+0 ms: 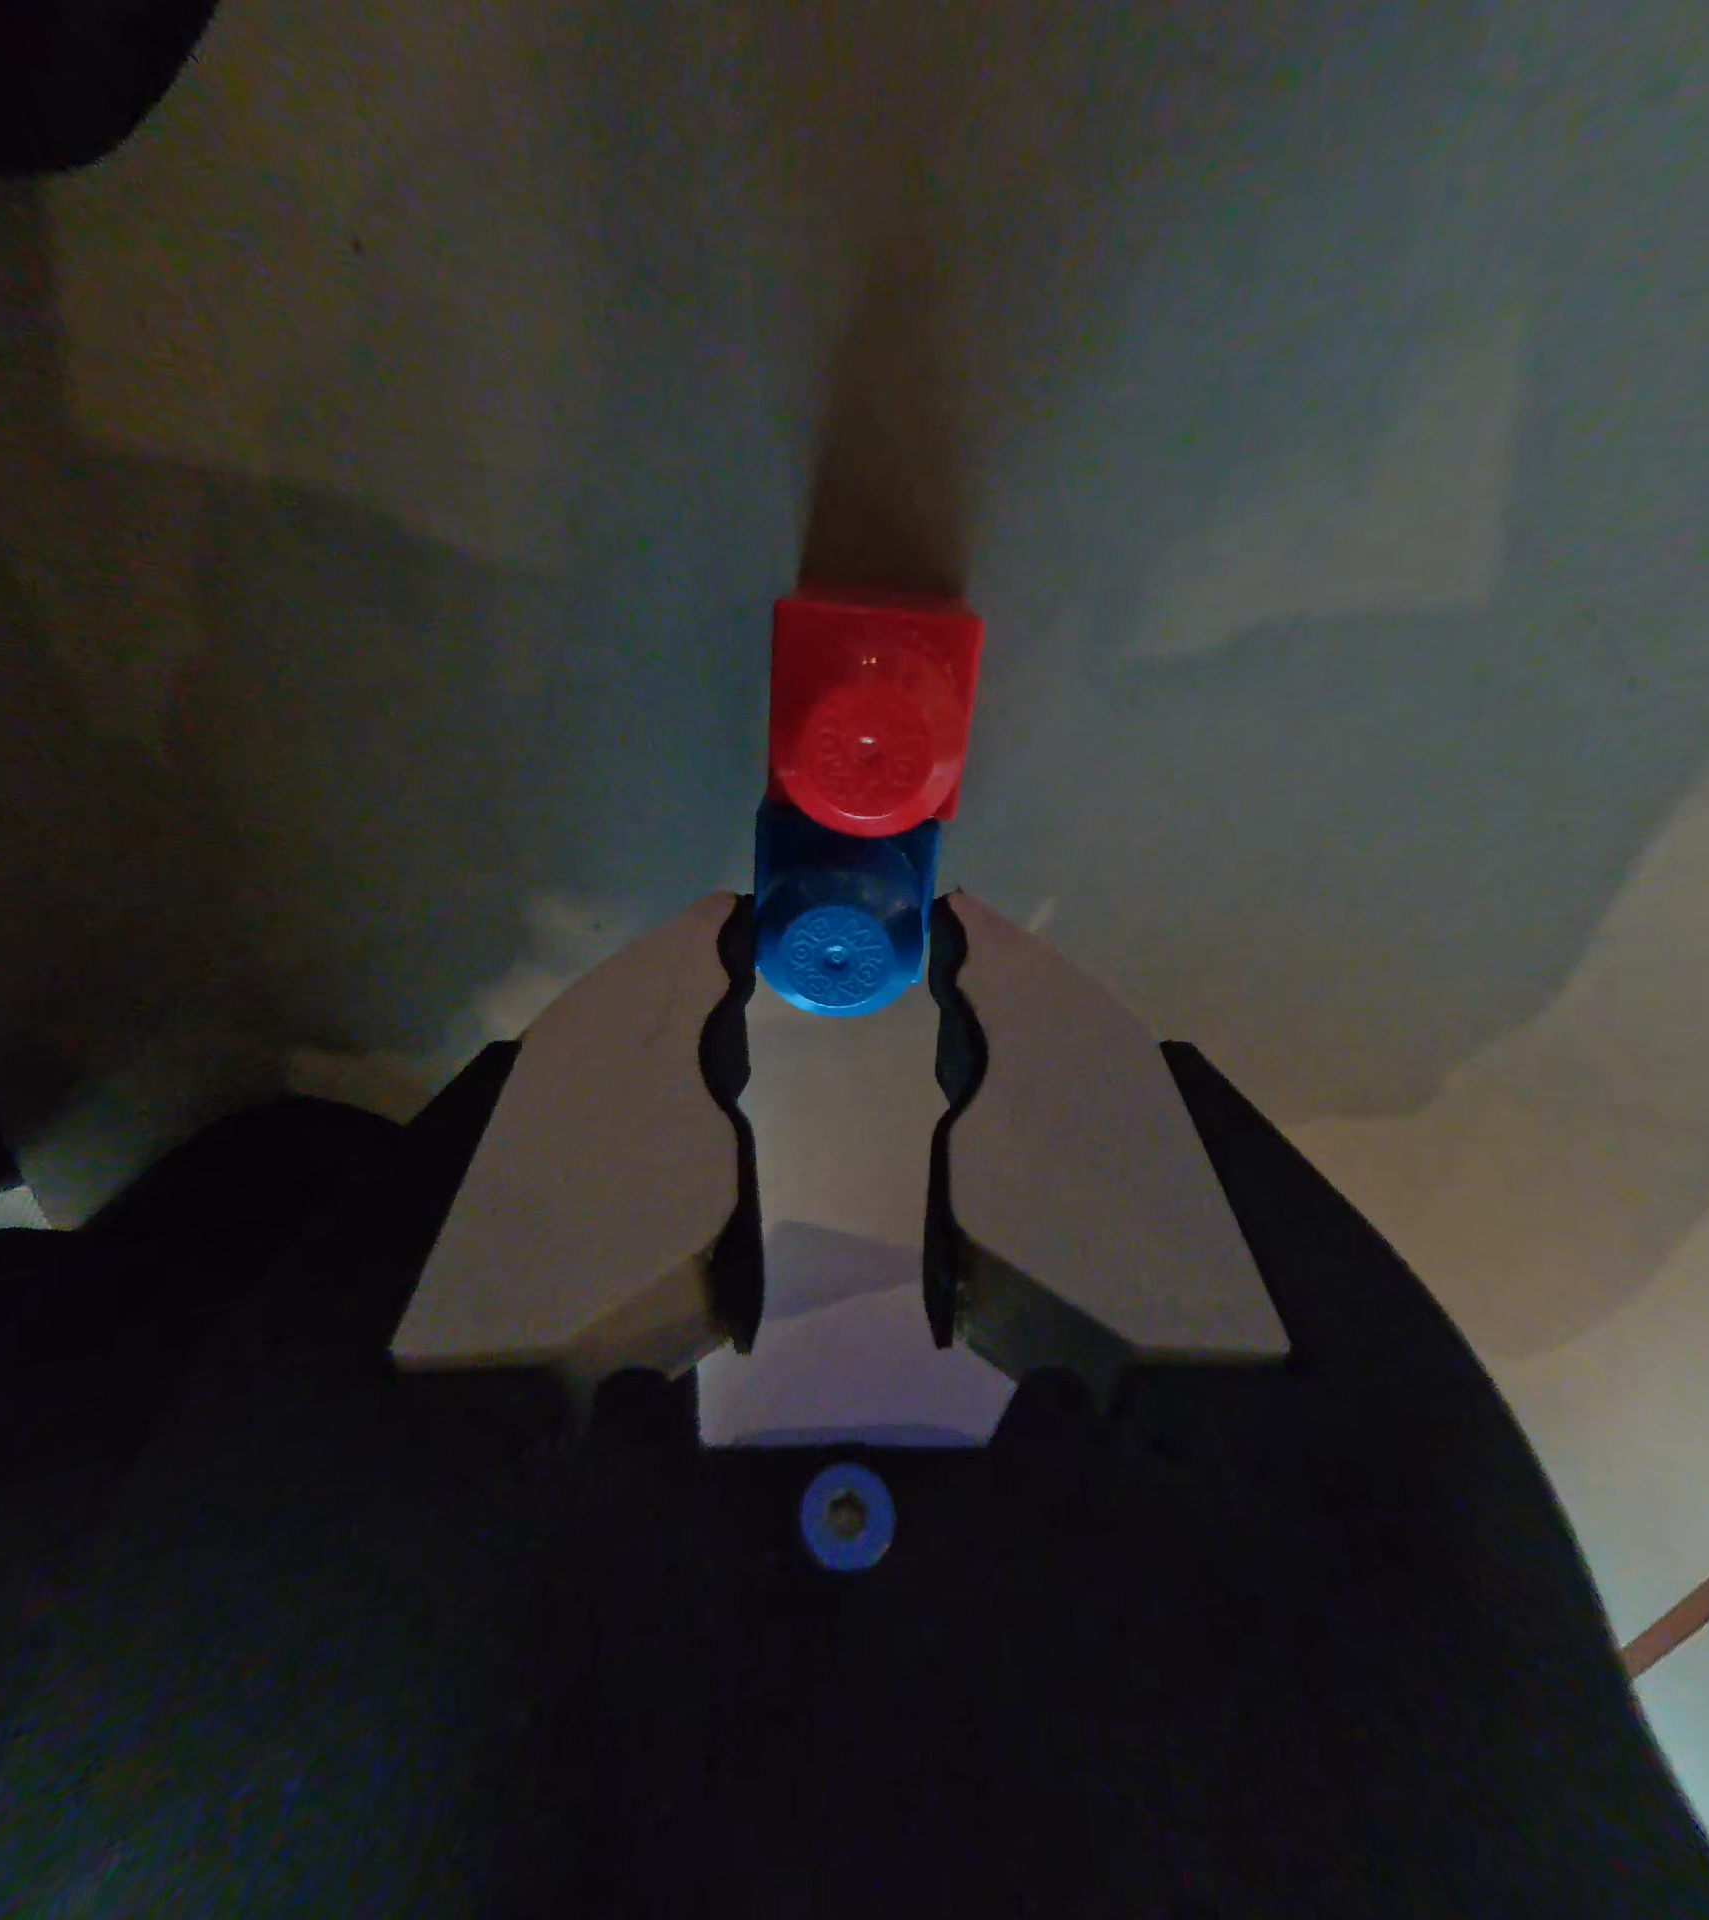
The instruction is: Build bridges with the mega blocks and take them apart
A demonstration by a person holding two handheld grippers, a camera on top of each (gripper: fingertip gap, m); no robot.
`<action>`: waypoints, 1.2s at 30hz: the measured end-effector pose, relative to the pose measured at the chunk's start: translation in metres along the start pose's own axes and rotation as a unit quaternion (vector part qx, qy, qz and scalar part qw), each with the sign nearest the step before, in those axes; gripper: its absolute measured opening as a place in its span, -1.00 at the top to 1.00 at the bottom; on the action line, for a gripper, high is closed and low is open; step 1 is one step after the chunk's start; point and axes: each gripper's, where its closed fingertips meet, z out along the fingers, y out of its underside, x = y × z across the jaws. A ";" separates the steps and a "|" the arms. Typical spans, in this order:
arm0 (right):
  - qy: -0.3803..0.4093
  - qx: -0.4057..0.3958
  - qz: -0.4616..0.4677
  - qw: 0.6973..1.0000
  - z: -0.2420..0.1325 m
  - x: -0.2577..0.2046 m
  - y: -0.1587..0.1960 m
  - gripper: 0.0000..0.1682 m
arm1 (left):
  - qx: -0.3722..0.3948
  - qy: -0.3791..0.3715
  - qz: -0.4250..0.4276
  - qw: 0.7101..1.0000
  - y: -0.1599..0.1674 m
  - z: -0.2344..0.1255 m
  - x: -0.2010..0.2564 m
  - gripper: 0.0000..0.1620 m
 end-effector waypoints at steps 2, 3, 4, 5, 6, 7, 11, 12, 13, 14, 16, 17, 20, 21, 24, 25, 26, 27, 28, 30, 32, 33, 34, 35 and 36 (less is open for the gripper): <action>-0.001 0.000 0.003 1.000 0.000 0.000 0.000 0.62 | 0.000 -0.001 0.000 1.000 0.000 -0.001 0.000 0.50; -0.001 0.001 0.003 1.000 0.000 0.000 0.000 0.62 | 0.000 -0.001 0.001 1.000 0.000 -0.001 -0.001 0.50; -0.001 0.001 0.003 1.000 0.000 0.000 0.000 0.62 | 0.000 -0.001 0.001 1.000 0.000 -0.001 -0.001 0.50; -0.001 0.001 0.004 1.000 0.000 0.000 0.000 0.62 | 0.000 -0.001 0.001 1.000 0.000 -0.001 -0.001 0.50; 0.000 0.001 0.005 1.000 0.000 0.000 0.000 0.62 | 0.000 -0.001 0.002 1.000 0.000 -0.001 -0.001 0.50; 0.000 0.001 0.005 1.000 0.000 0.000 0.000 0.62 | 0.000 -0.002 0.002 1.000 0.000 -0.002 -0.001 0.49; 0.001 0.003 0.011 1.000 -0.001 0.001 0.001 0.40 | 0.000 -0.006 0.001 1.000 0.001 -0.002 -0.003 0.48; 0.003 0.013 0.013 1.000 -0.005 0.001 0.001 0.35 | -0.002 -0.008 -0.001 1.000 0.002 -0.002 -0.005 0.47; 0.005 0.027 0.014 1.000 -0.010 0.002 0.000 0.33 | -0.006 -0.011 -0.005 1.000 0.004 -0.002 -0.007 0.46; 0.010 0.045 0.014 0.999 -0.017 0.002 0.000 0.30 | -0.011 -0.017 -0.008 1.000 0.007 -0.003 -0.009 0.45; 0.028 0.091 0.018 0.995 -0.036 0.006 -0.001 0.28 | -0.025 -0.033 -0.013 0.999 0.014 -0.008 -0.018 0.43; 0.042 0.116 0.017 0.992 -0.046 0.008 -0.001 0.28 | -0.035 -0.048 -0.015 0.998 0.020 -0.012 -0.025 0.43; 0.078 0.187 0.008 0.979 -0.077 0.011 -0.001 0.28 | -0.098 -0.128 -0.031 0.987 0.052 -0.040 -0.059 0.43; 0.089 0.204 0.008 0.975 -0.085 0.013 0.000 0.28 | -0.125 -0.162 -0.044 0.978 0.067 -0.054 -0.073 0.43; 0.126 0.226 0.015 0.966 -0.100 0.020 0.006 0.27 | -0.202 -0.258 -0.106 0.939 0.120 -0.105 -0.111 0.43; 0.133 0.225 0.017 0.965 -0.102 0.022 0.008 0.27 | -0.228 -0.282 -0.135 0.922 0.140 -0.123 -0.119 0.42; 0.136 0.223 0.018 0.965 -0.102 0.023 0.010 0.27 | -0.250 -0.299 -0.164 0.906 0.160 -0.138 -0.124 0.42; 0.137 0.220 0.018 0.966 -0.101 0.023 0.011 0.26 | -0.268 -0.310 -0.193 0.892 0.178 -0.152 -0.127 0.41; 0.137 0.217 0.016 0.966 -0.100 0.024 0.011 0.26 | -0.281 -0.318 -0.222 0.878 0.195 -0.163 -0.128 0.39; 0.137 0.217 0.013 0.967 -0.098 0.025 0.009 0.26 | -0.300 -0.323 -0.275 0.854 0.222 -0.177 -0.128 0.38; 0.132 0.219 0.009 0.967 -0.097 0.024 0.005 0.26 | -0.322 -0.302 -0.310 0.842 0.242 -0.180 -0.120 0.36; 0.131 0.218 0.005 0.967 -0.096 0.024 0.004 0.26 | -0.332 -0.283 -0.321 0.841 0.249 -0.177 -0.114 0.33; 0.131 0.215 0.002 0.968 -0.095 0.023 0.004 0.26 | -0.341 -0.265 -0.327 0.841 0.256 -0.174 -0.109 0.29; 0.132 0.213 0.000 0.968 -0.094 0.023 0.004 0.25 | -0.349 -0.255 -0.331 0.839 0.262 -0.172 -0.107 0.27; 0.134 0.211 0.000 0.968 -0.094 0.023 0.005 0.25 | -0.360 -0.252 -0.334 0.833 0.268 -0.171 -0.106 0.28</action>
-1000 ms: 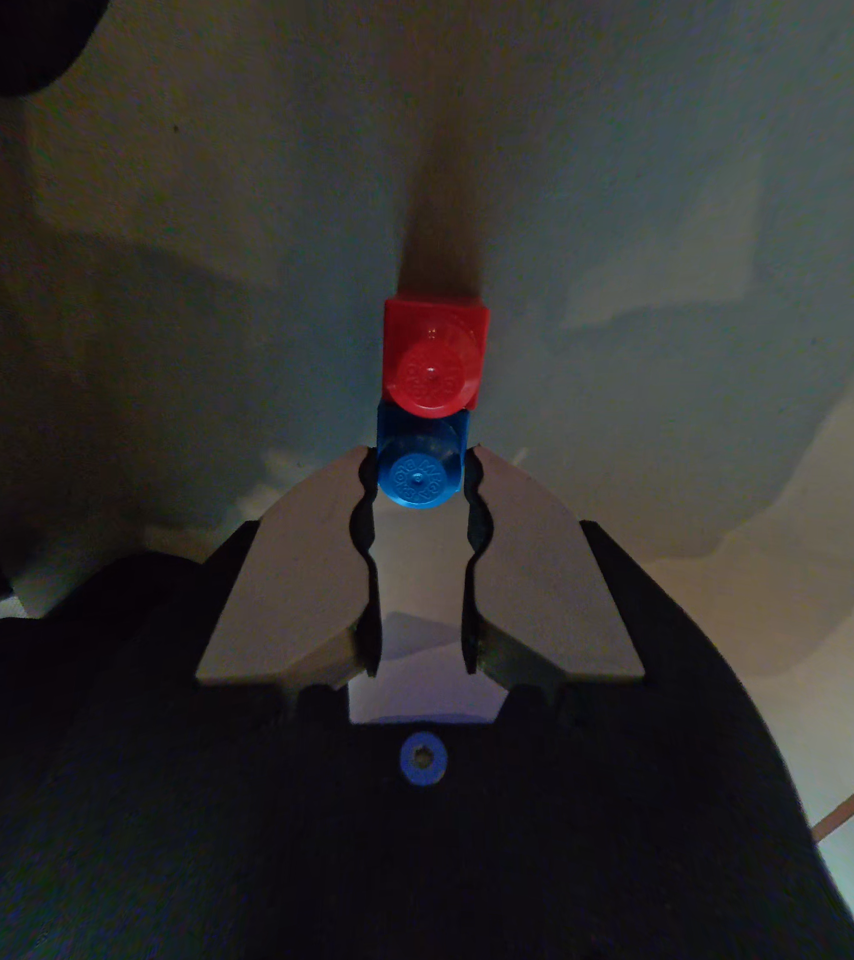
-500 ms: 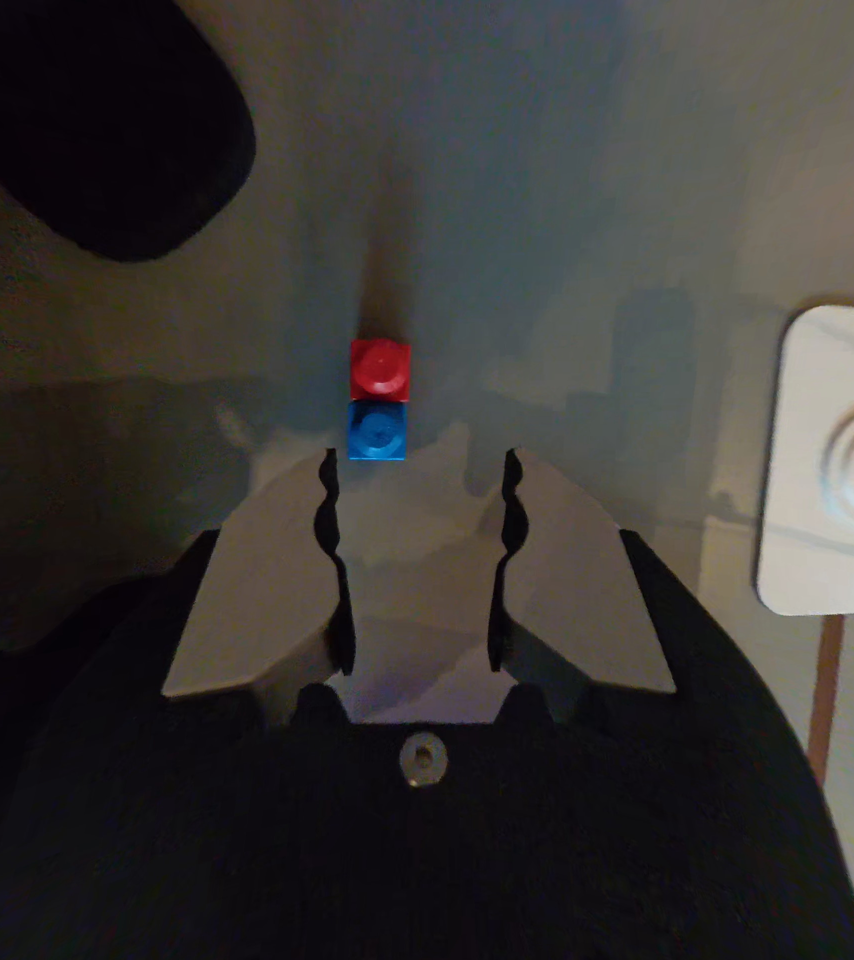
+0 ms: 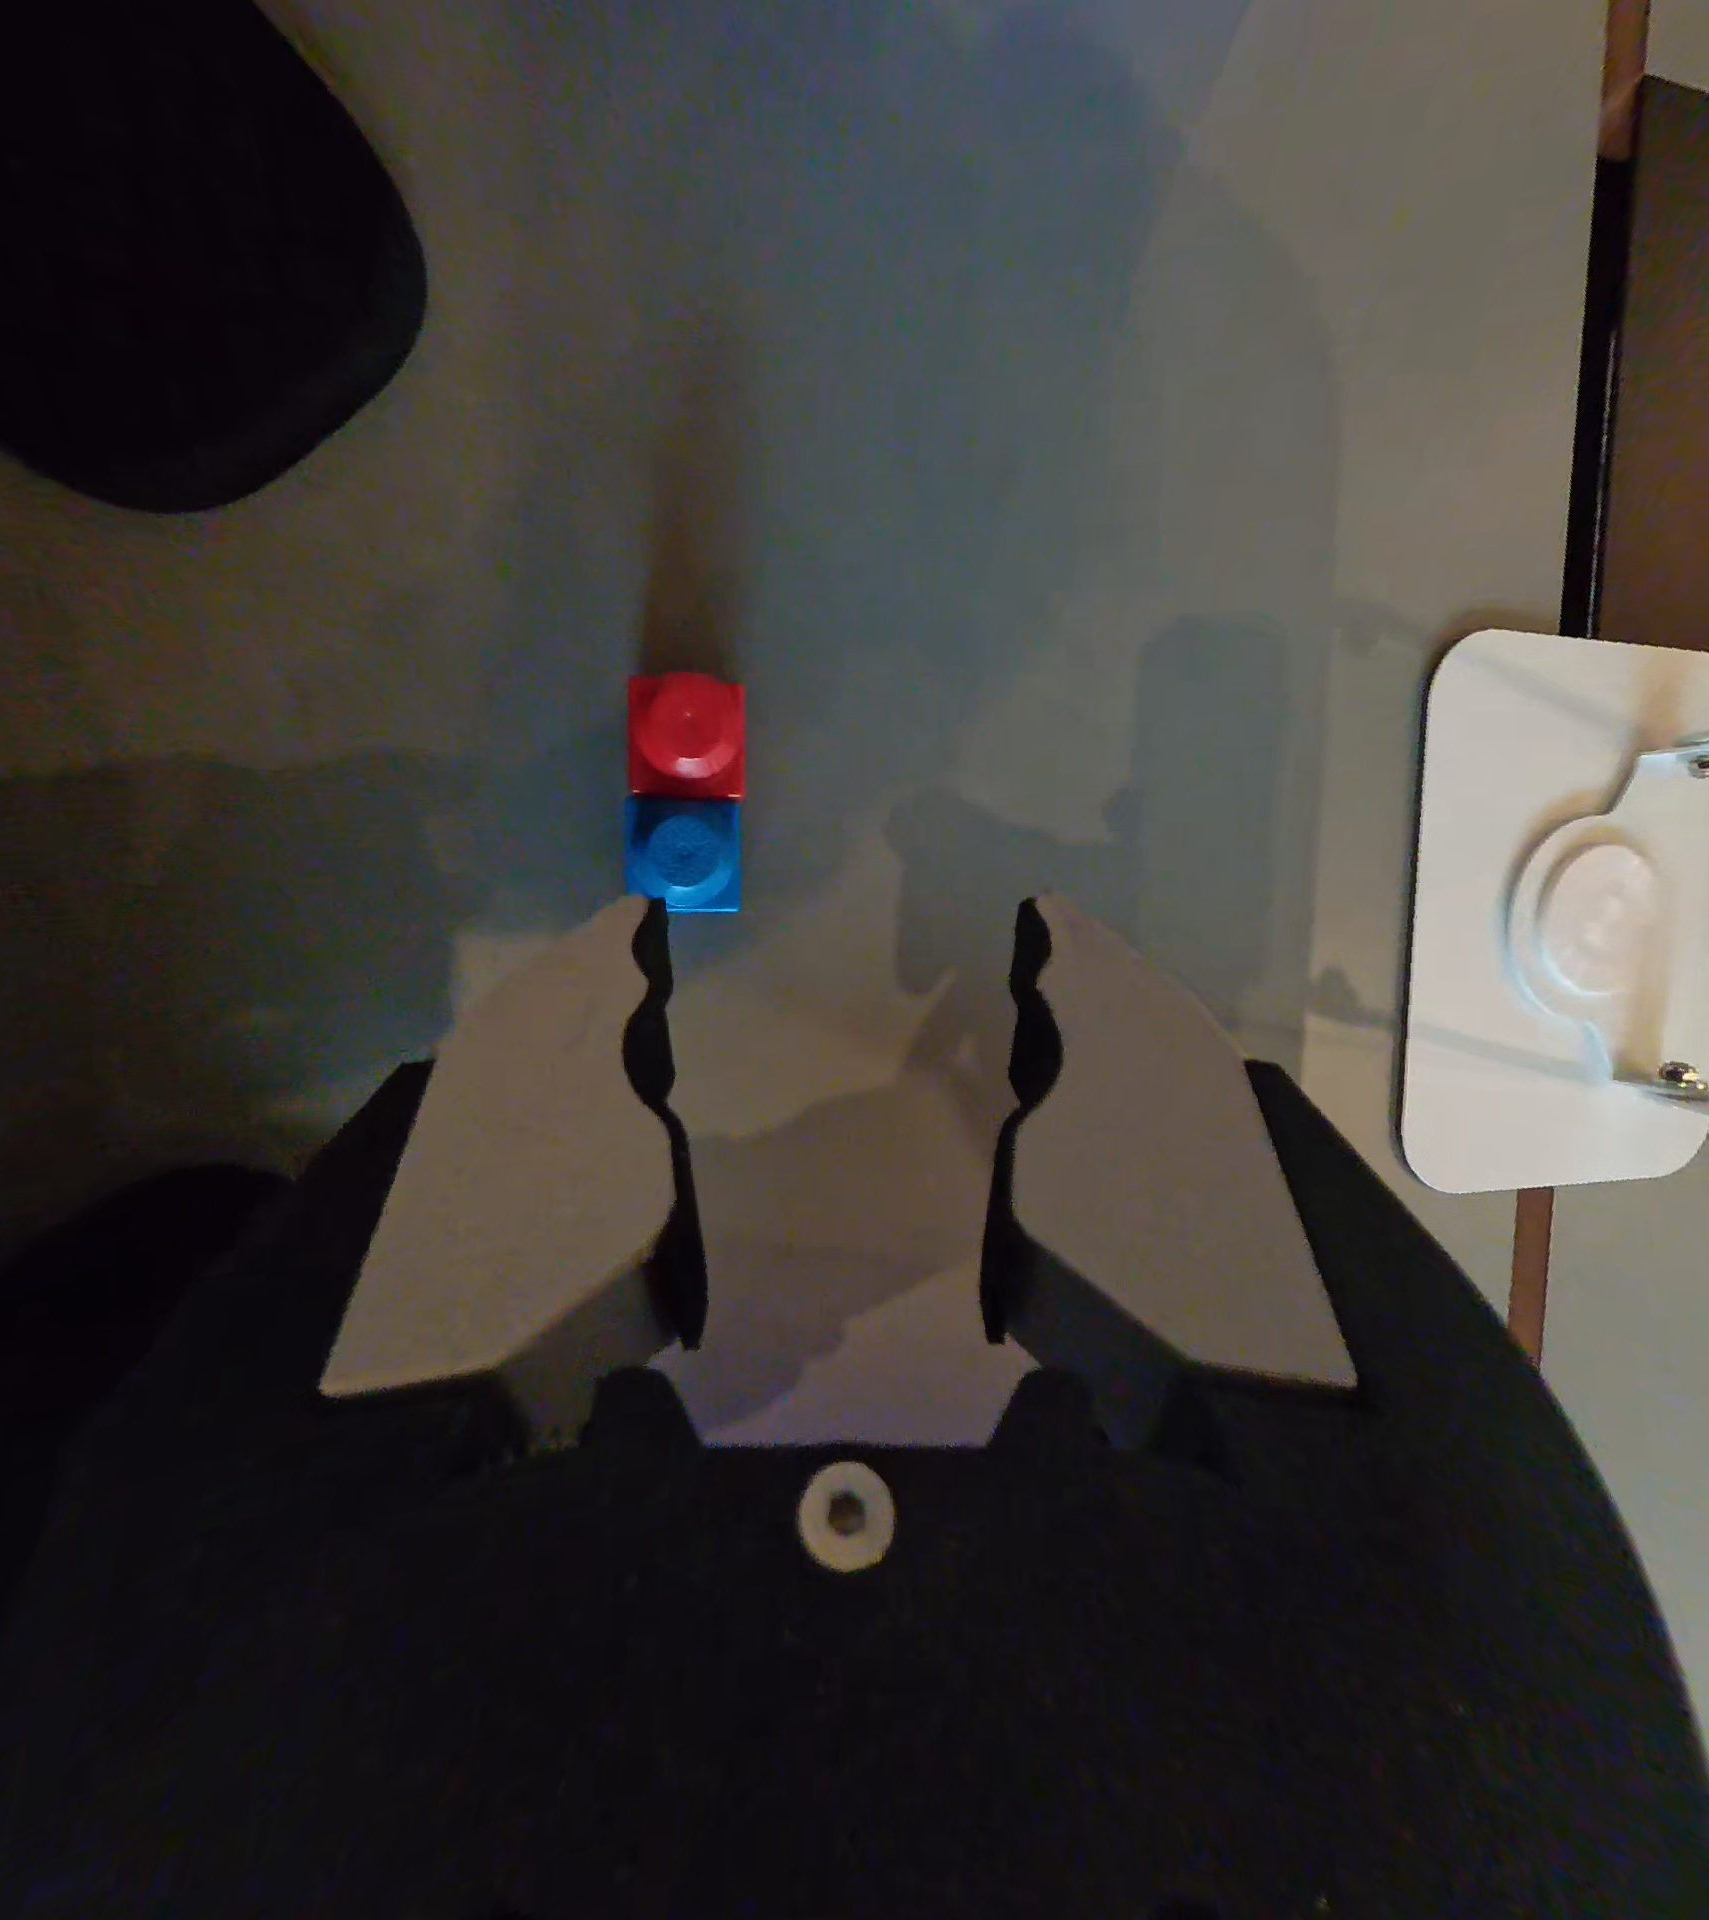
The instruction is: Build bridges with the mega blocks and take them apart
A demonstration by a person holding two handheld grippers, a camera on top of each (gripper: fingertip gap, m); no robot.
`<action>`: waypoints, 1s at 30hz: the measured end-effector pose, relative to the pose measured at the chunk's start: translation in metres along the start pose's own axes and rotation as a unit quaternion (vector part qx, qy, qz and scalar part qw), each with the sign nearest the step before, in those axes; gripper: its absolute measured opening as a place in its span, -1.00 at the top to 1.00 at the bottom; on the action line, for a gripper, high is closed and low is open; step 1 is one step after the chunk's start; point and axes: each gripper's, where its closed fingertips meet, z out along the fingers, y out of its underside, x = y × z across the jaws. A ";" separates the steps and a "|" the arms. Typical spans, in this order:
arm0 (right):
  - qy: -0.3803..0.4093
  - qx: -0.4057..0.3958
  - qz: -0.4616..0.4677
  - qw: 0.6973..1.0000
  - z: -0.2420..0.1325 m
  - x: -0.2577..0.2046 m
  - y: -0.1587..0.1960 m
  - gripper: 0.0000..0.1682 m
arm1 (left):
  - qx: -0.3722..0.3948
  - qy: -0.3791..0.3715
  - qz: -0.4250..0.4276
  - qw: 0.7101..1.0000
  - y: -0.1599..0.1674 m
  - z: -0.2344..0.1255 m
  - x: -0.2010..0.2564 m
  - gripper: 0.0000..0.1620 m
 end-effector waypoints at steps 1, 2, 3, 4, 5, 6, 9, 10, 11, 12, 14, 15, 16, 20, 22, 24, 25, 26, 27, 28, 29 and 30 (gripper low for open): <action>0.001 0.000 0.000 1.000 -0.001 0.000 0.000 0.25 | -0.012 -0.007 -0.001 1.000 0.004 0.004 -0.004 0.28; 0.002 0.002 0.000 1.000 -0.002 0.001 0.000 0.25 | -0.019 -0.018 -0.001 1.000 0.006 0.007 -0.008 0.30; 0.003 0.007 0.000 1.000 -0.003 0.001 0.000 0.25 | -0.023 -0.026 -0.001 0.999 0.007 0.008 -0.011 0.32; 0.004 0.011 0.003 1.000 -0.004 0.002 -0.001 0.25 | -0.022 -0.026 -0.001 0.999 0.007 0.010 -0.012 0.35; 0.006 0.011 0.006 1.000 -0.005 0.003 0.000 0.25 | -0.016 -0.020 0.001 1.000 0.005 0.011 -0.010 0.37; 0.008 0.009 0.006 1.000 -0.006 0.003 0.001 0.25 | -0.009 -0.012 0.004 1.000 0.003 0.012 -0.007 0.38; 0.015 0.004 0.007 1.000 -0.008 0.005 0.004 0.25 | -0.012 0.005 0.006 1.000 0.003 0.018 -0.003 0.36; 0.016 0.005 0.009 1.000 -0.009 0.005 0.004 0.25 | -0.018 0.006 0.006 1.000 0.006 0.020 -0.003 0.34; 0.017 0.006 0.008 1.000 -0.009 0.005 0.003 0.25 | -0.024 0.007 0.005 1.000 0.009 0.023 -0.005 0.34; 0.018 0.007 0.006 1.000 -0.010 0.005 0.003 0.25 | -0.024 0.010 0.004 1.000 0.011 0.026 -0.006 0.30; 0.018 0.008 0.004 1.000 -0.010 0.005 0.003 0.25 | -0.010 0.030 0.006 0.999 0.009 0.030 -0.004 0.51; 0.018 0.009 0.003 1.000 -0.010 0.004 0.002 0.25 | 0.003 0.031 0.007 0.999 0.006 0.030 -0.004 0.56; 0.018 0.009 0.002 1.000 -0.010 0.004 0.002 0.25 | 0.015 0.028 0.004 0.999 0.002 0.029 -0.006 0.56; 0.011 0.015 -0.013 1.000 -0.005 0.002 -0.005 0.25 | 0.056 0.038 -0.017 0.998 -0.012 0.014 -0.005 0.56; 0.007 0.031 -0.020 0.999 -0.002 0.000 -0.013 0.25 | 0.113 0.063 -0.019 0.991 -0.033 -0.004 0.006 0.56; 0.005 0.057 -0.025 0.998 0.000 0.000 -0.025 0.25 | 0.209 0.121 -0.015 0.970 -0.064 -0.032 0.027 0.56; 0.006 0.078 -0.028 0.997 0.001 0.000 -0.033 0.25 | 0.270 0.172 -0.010 0.947 -0.082 -0.053 0.044 0.57; 0.007 0.107 -0.028 0.994 0.000 0.001 -0.044 0.25 | 0.331 0.231 -0.005 0.915 -0.100 -0.077 0.063 0.57; 0.008 0.140 -0.019 0.990 -0.001 0.003 -0.056 0.26 | 0.379 0.287 0.005 0.880 -0.114 -0.102 0.083 0.57; 0.010 0.173 -0.002 0.985 -0.004 0.007 -0.068 0.27 | 0.412 0.335 0.021 0.847 -0.124 -0.122 0.104 0.57; 0.013 0.203 0.018 0.979 -0.007 0.011 -0.077 0.28 | 0.430 0.370 0.041 0.823 -0.131 -0.137 0.124 0.57; 0.018 0.234 0.039 0.971 -0.011 0.016 -0.086 0.30 | 0.438 0.398 0.059 0.803 -0.136 -0.148 0.145 0.57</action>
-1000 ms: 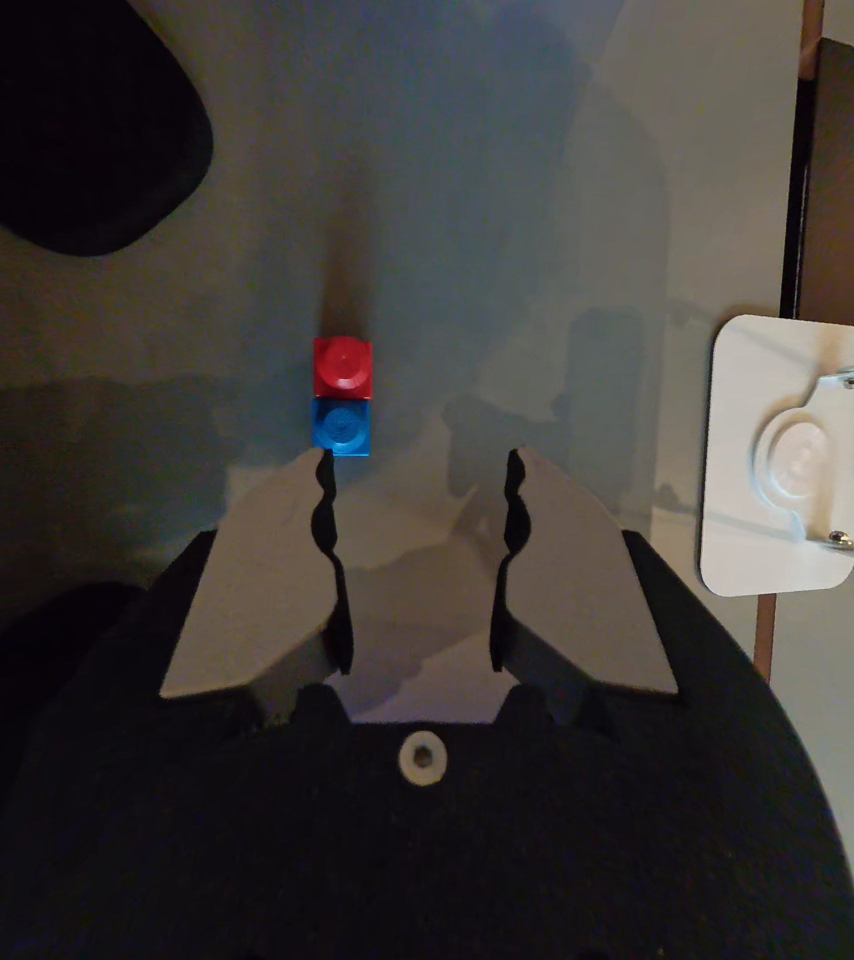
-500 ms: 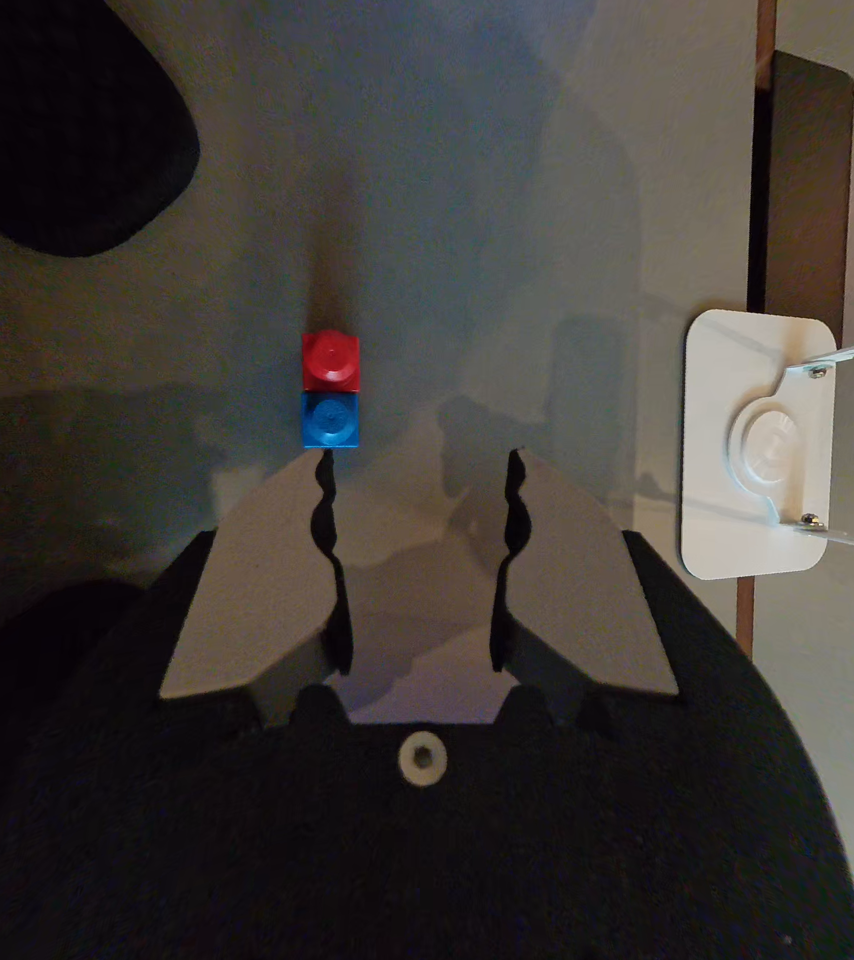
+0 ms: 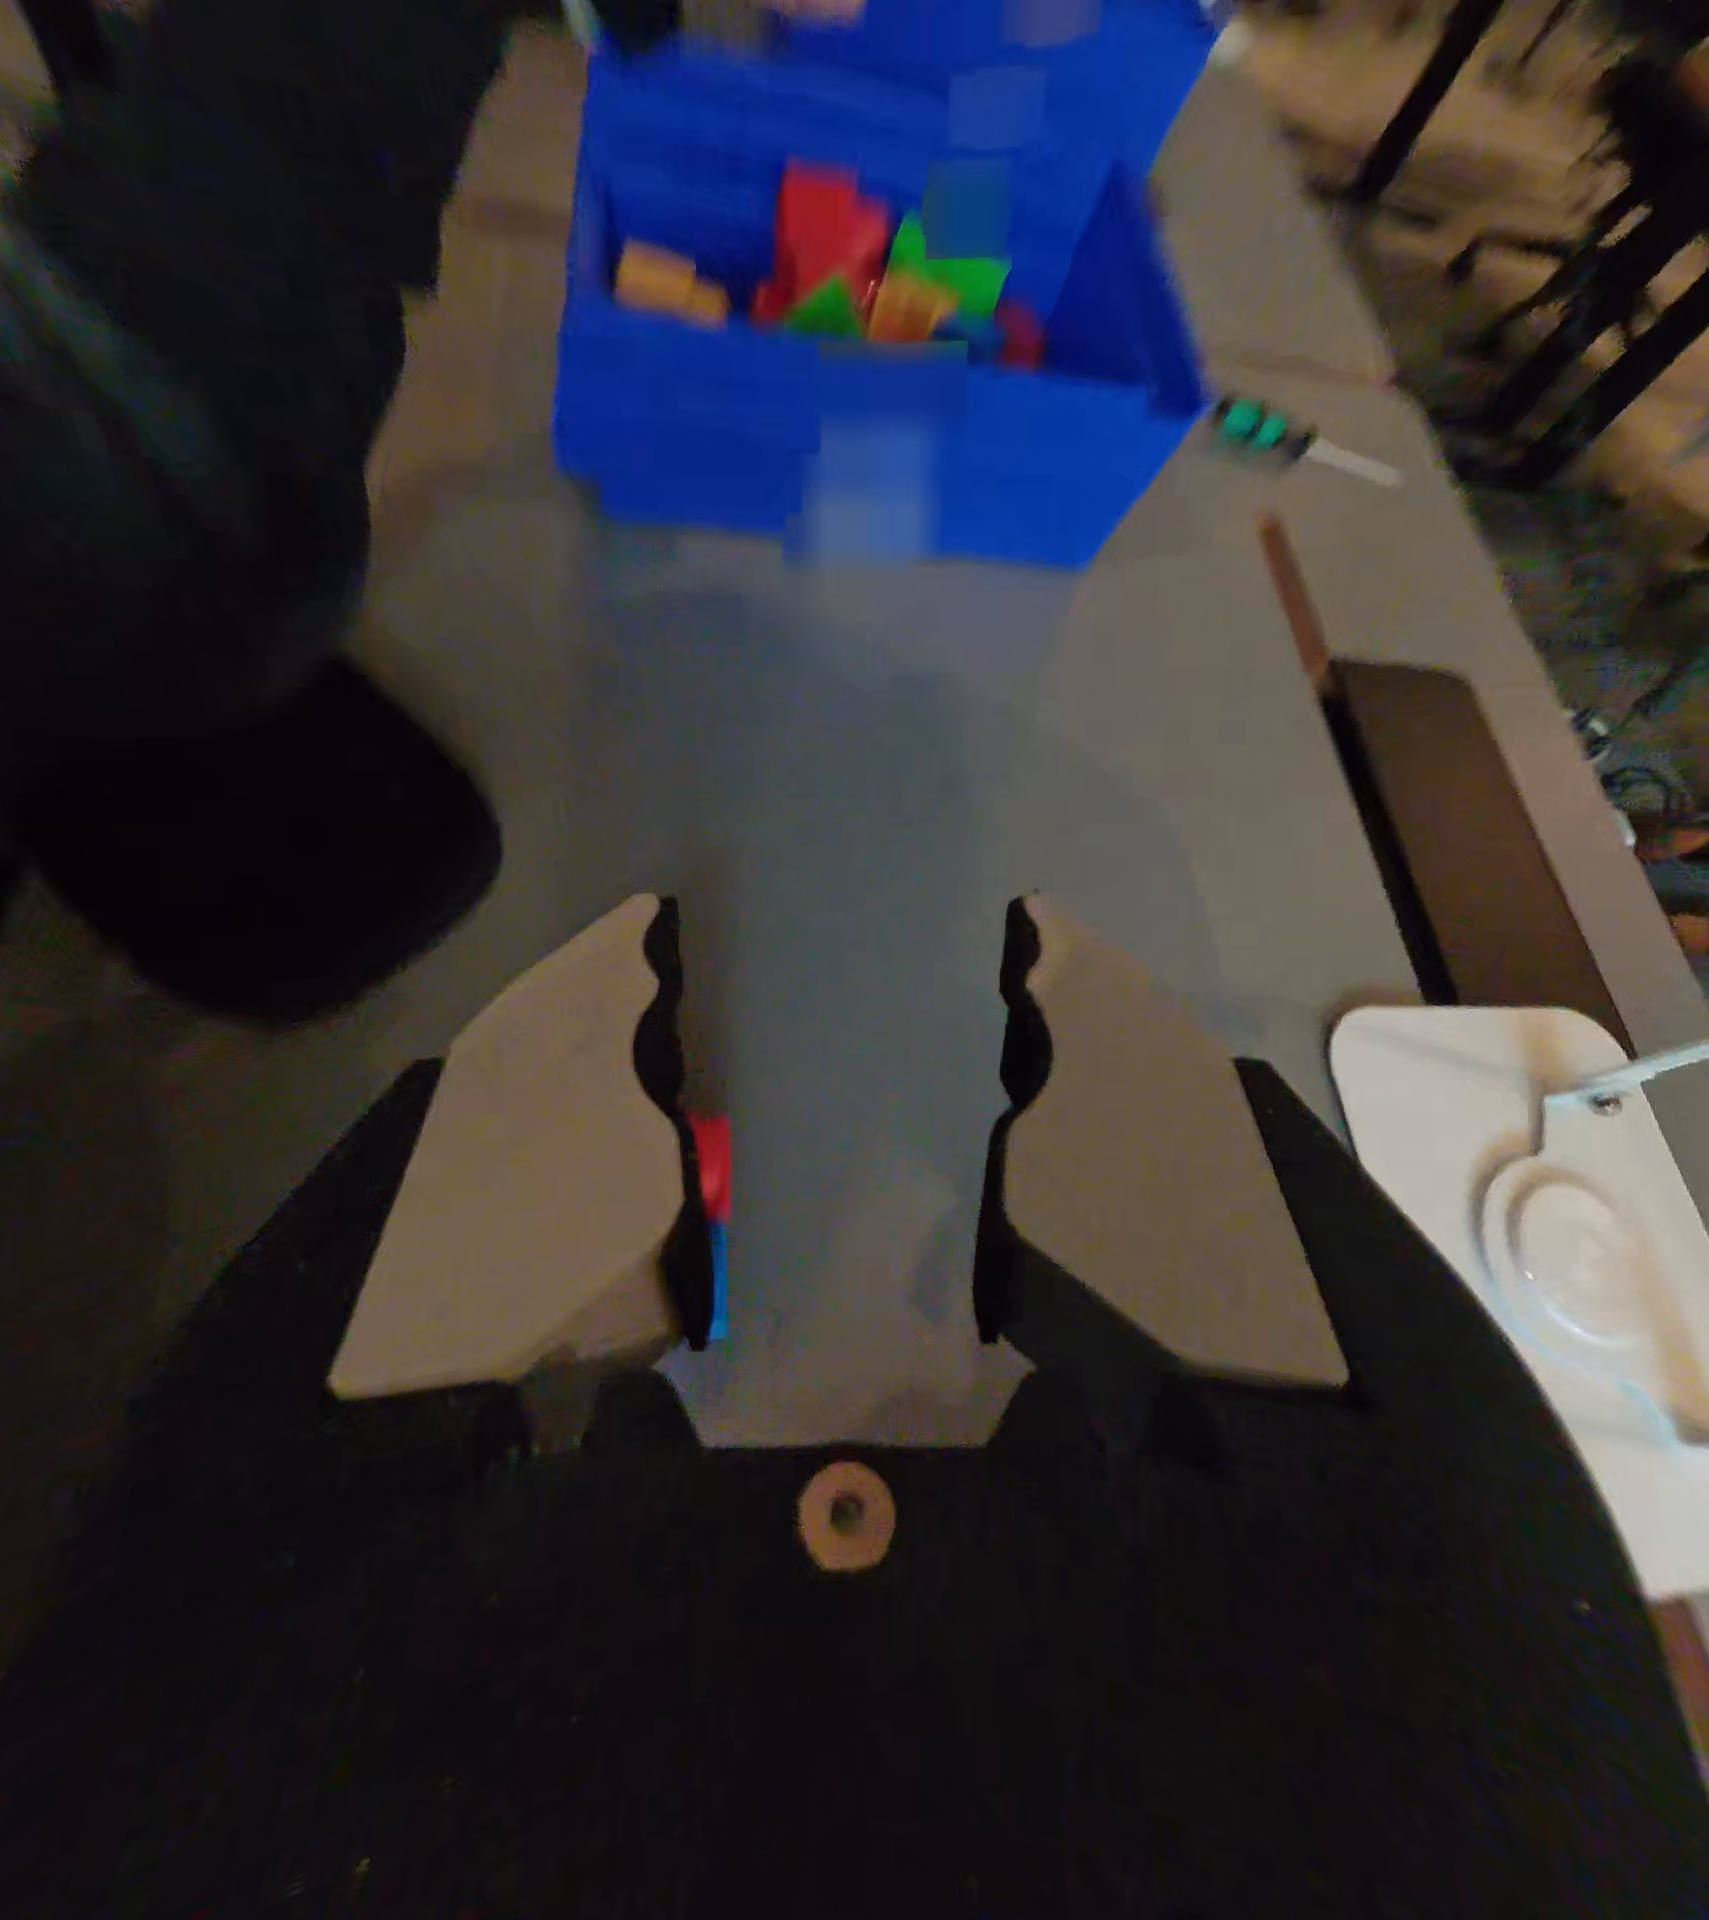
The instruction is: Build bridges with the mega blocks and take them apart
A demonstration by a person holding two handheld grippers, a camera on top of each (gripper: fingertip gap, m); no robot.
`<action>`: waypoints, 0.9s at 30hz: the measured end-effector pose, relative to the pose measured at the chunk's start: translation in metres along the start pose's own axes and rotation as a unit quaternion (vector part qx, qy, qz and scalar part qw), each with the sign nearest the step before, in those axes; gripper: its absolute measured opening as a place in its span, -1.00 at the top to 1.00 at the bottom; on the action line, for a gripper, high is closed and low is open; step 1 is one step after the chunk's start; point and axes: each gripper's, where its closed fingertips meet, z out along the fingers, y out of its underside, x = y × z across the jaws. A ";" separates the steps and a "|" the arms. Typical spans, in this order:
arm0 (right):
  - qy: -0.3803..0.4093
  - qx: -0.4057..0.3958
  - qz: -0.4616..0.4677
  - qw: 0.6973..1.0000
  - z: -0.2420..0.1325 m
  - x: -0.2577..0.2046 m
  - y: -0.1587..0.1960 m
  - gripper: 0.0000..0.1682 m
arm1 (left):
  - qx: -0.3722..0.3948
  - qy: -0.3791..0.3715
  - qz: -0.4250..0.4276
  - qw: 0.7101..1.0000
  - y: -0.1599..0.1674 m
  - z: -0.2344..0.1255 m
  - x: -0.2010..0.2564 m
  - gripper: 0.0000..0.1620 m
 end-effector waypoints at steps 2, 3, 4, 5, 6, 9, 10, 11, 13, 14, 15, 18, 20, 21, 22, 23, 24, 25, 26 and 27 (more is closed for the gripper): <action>0.017 0.055 0.038 0.998 -0.003 0.009 -0.016 0.31 | 0.013 0.083 0.006 0.996 -0.007 0.030 0.038 0.56; 0.027 0.076 0.052 0.995 -0.006 0.014 -0.021 0.30 | 0.019 0.124 0.006 0.992 -0.008 0.044 0.058 0.56; 0.035 0.098 0.061 0.993 -0.009 0.018 -0.027 0.26 | 0.025 0.164 0.002 0.986 -0.009 0.057 0.077 0.56; 0.041 0.123 0.064 0.990 -0.014 0.021 -0.033 0.23 | 0.028 0.205 -0.005 0.978 -0.008 0.069 0.096 0.56; 0.044 0.148 0.068 0.986 -0.019 0.023 -0.040 0.21 | 0.027 0.240 -0.014 0.970 -0.005 0.080 0.113 0.56; 0.054 0.246 0.111 0.961 -0.038 0.034 -0.062 0.18 | 0.027 0.313 -0.040 0.948 0.005 0.107 0.154 0.57; 0.054 0.285 0.133 0.948 -0.047 0.039 -0.069 0.16 | 0.028 0.331 -0.048 0.942 0.008 0.114 0.164 0.57; 0.046 0.324 0.155 0.932 -0.056 0.042 -0.075 0.16 | 0.026 0.348 -0.053 0.936 0.012 0.120 0.175 0.57; 0.012 0.391 0.193 0.900 -0.072 0.044 -0.086 0.19 | 0.008 0.372 -0.064 0.926 0.024 0.131 0.192 0.57; -0.009 0.415 0.204 0.887 -0.079 0.042 -0.090 0.20 | -0.001 0.383 -0.067 0.921 0.030 0.134 0.199 0.57; -0.019 0.431 0.214 0.877 -0.084 0.042 -0.092 0.21 | -0.006 0.391 -0.070 0.918 0.034 0.138 0.205 0.57; -0.029 0.434 0.207 0.876 -0.087 0.039 -0.094 0.25 | -0.017 0.403 -0.075 0.912 0.042 0.143 0.217 0.57; -0.035 0.422 0.196 0.884 -0.084 0.035 -0.093 0.30 | -0.015 0.407 -0.077 0.910 0.042 0.145 0.220 0.57; -0.038 0.417 0.188 0.889 -0.083 0.032 -0.093 0.38 | -0.015 0.411 -0.079 0.908 0.043 0.144 0.222 0.56; -0.036 0.415 0.179 0.891 -0.083 0.030 -0.093 0.53 | -0.018 0.410 -0.079 0.908 0.044 0.145 0.222 0.56; -0.035 0.415 0.168 0.893 -0.083 0.028 -0.094 0.60 | -0.020 0.411 -0.076 0.908 0.045 0.145 0.222 0.57; -0.033 0.408 0.158 0.898 -0.082 0.027 -0.093 0.61 | -0.022 0.415 -0.069 0.907 0.046 0.143 0.223 0.57; -0.033 0.397 0.149 0.905 -0.081 0.025 -0.092 0.61 | -0.027 0.418 -0.056 0.906 0.048 0.141 0.224 0.56; -0.029 0.383 0.138 0.913 -0.080 0.023 -0.090 0.61 | -0.038 0.414 -0.041 0.909 0.052 0.141 0.223 0.57; -0.017 0.367 0.126 0.921 -0.078 0.024 -0.087 0.61 | -0.052 0.404 -0.021 0.913 0.056 0.140 0.222 0.53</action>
